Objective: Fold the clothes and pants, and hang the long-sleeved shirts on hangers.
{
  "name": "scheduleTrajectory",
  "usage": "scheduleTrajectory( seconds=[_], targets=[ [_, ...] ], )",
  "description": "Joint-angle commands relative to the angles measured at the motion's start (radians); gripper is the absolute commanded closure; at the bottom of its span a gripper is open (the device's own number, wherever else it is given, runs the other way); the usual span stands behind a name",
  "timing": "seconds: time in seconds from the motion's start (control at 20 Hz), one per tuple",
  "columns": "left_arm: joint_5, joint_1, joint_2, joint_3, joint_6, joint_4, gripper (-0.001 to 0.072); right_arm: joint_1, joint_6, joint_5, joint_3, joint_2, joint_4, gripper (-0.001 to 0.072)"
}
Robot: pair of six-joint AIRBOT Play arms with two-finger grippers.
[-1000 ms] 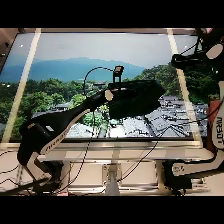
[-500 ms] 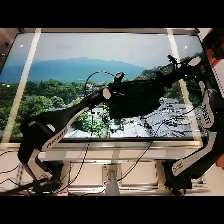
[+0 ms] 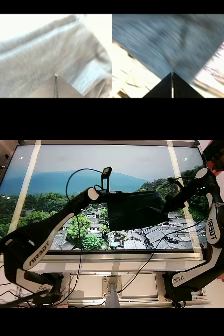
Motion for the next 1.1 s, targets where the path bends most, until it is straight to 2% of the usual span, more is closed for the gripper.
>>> scheduleTrajectory(
  seconds=[0.0, 0.05, 0.15, 0.35, 0.45, 0.5, 0.6, 0.75, 0.85, 0.9, 1.05],
  targets=[
    [0.017, 0.04, 0.066, 0.001, 0.001, 0.0, 0.0692, -0.036, -0.006, 0.028, -0.033, 0.073, -0.129, 0.0664],
    [0.017, 0.044, 0.071, 0.001, 0.001, 0.0, 0.0692, -0.05, -0.006, 0.012, -0.045, 0.087, -0.128, 0.0664],
    [0.025, 0.043, 0.067, 0.001, 0.027, 0.0, 0.0692, -0.076, 0.017, -0.111, -0.05, 0.105, -0.076, 0.0664],
    [0.027, 0.022, 0.03, 0.001, 0.045, 0.0, 0.0693, -0.066, 0.028, -0.412, -0.061, 0.104, 0.304, 0.0665],
    [0.027, 0.0, 0.012, 0.001, 0.045, 0.0, 0.0692, -0.003, 0.029, -0.531, -0.063, 0.081, 0.32, 0.0665],
    [0.027, -0.011, 0.006, 0.001, 0.045, 0.0, 0.0692, 0.035, 0.029, -0.539, -0.063, 0.059, 0.309, 0.0665],
    [0.027, -0.028, -0.002, 0.001, 0.045, 0.0, 0.0693, 0.111, 0.029, -0.485, -0.063, 0.001, 0.224, 0.0665],
    [0.027, -0.03, -0.001, 0.001, 0.045, 0.0, 0.0692, 0.171, -0.008, -0.286, -0.063, -0.053, 0.029, 0.0665],
    [0.027, -0.021, -0.001, 0.001, 0.045, 0.0, 0.0692, 0.161, -0.098, -0.105, -0.074, -0.048, 0.01, 0.0664],
    [0.027, -0.018, -0.001, 0.001, 0.045, 0.0, 0.0692, 0.15, -0.106, -0.05, -0.1, -0.034, 0.002, 0.0664],
    [0.022, -0.008, -0.001, 0.001, 0.045, 0.0, 0.0692, 0.105, -0.105, -0.059, -0.232, 0.04, -0.074, 0.0664]
  ],
)
